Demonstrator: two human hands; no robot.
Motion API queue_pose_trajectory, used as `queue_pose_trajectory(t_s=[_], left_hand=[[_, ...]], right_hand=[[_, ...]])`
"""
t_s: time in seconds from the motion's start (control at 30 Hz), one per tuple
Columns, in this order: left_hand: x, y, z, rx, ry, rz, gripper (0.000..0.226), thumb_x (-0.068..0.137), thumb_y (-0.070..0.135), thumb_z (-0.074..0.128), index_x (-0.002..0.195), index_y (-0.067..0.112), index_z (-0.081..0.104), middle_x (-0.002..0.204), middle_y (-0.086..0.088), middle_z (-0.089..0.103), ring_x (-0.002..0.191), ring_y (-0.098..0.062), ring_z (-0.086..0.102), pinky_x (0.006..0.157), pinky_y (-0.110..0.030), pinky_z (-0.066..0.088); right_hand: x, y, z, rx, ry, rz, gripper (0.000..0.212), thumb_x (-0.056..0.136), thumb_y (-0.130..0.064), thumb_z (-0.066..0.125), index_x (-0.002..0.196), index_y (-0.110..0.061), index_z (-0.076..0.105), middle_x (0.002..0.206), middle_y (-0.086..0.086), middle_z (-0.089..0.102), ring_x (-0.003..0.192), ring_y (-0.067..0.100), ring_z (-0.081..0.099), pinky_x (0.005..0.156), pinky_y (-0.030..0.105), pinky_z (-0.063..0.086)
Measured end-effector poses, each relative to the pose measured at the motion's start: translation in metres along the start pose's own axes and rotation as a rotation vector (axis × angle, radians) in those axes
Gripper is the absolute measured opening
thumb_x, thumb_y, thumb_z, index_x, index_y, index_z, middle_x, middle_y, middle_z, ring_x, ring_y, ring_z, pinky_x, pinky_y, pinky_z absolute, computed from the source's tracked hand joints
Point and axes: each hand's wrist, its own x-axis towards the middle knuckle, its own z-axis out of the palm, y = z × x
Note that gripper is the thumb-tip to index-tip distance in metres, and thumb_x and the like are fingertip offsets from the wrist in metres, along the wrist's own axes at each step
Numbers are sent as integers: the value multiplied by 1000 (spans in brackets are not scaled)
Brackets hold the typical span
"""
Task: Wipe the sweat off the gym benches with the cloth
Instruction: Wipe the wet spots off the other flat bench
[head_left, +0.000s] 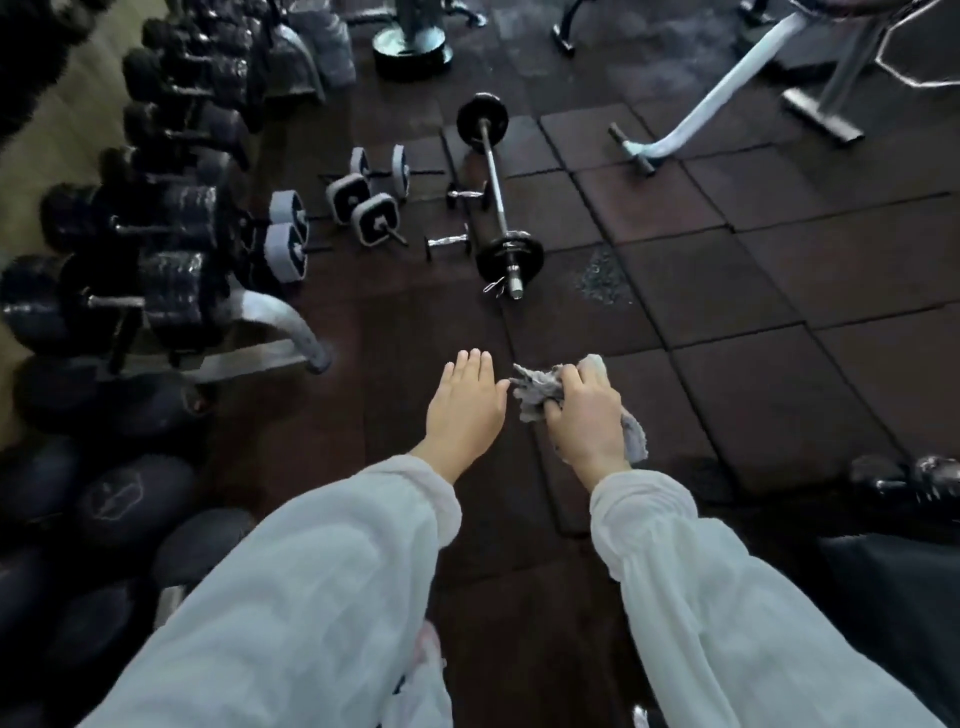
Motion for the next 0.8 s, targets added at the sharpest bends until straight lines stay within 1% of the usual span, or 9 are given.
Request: queue_pose_trajectory(t_s=[0.1, 0.2, 0.3, 0.4, 0.53, 0.7, 0.8], left_hand=[[67, -5, -16, 56, 8, 105, 53, 103, 30, 18, 147, 1, 11, 155, -13, 15, 143, -24, 10, 115, -33, 6], [120, 3, -27, 83, 6, 199, 53, 103, 30, 18, 146, 2, 13, 154, -13, 18, 143, -24, 12, 114, -34, 9], [175, 23, -35, 63, -13, 285, 52, 102, 30, 20, 146, 2, 15, 153, -13, 20, 142, -24, 13, 114, -34, 9], [230, 54, -42, 34, -33, 372, 52, 102, 31, 21, 146, 2, 15, 153, -12, 20, 143, -23, 12, 114, -33, 8], [317, 99, -54, 27, -24, 477, 52, 102, 30, 20, 146, 2, 15, 154, -11, 19, 142, -23, 12, 114, -33, 8], [433, 140, -85, 1, -28, 480, 53, 102, 31, 20, 146, 2, 14, 154, -12, 18, 143, -23, 11, 114, -32, 6], [503, 156, -97, -23, -10, 455, 53, 102, 31, 21, 146, 2, 16, 153, -12, 20, 143, -24, 12, 114, -33, 7]], right_hand=[[47, 3, 2, -4, 64, 138, 21, 75, -8, 62, 94, -1, 59, 100, 18, 58, 102, 37, 50, 76, 45, 40], [85, 20, -2, -30, 101, 279, 22, 78, -11, 59, 99, -4, 58, 104, 15, 57, 108, 34, 46, 80, 45, 39], [120, 42, -10, -43, 166, 360, 19, 78, -9, 59, 96, -3, 58, 100, 16, 58, 107, 36, 47, 78, 45, 40], [163, 70, -19, -78, 183, 442, 19, 78, -8, 59, 96, -3, 58, 100, 15, 58, 105, 35, 49, 78, 44, 40], [239, 115, -29, -93, 207, 507, 21, 79, -9, 58, 99, -4, 59, 103, 14, 58, 107, 34, 48, 80, 44, 39], [356, 158, -47, -115, 194, 504, 24, 82, -11, 57, 105, -5, 58, 108, 13, 57, 113, 32, 45, 84, 42, 37], [428, 181, -53, -134, 168, 477, 27, 83, -14, 55, 109, -7, 56, 112, 11, 55, 115, 30, 43, 86, 42, 36]])
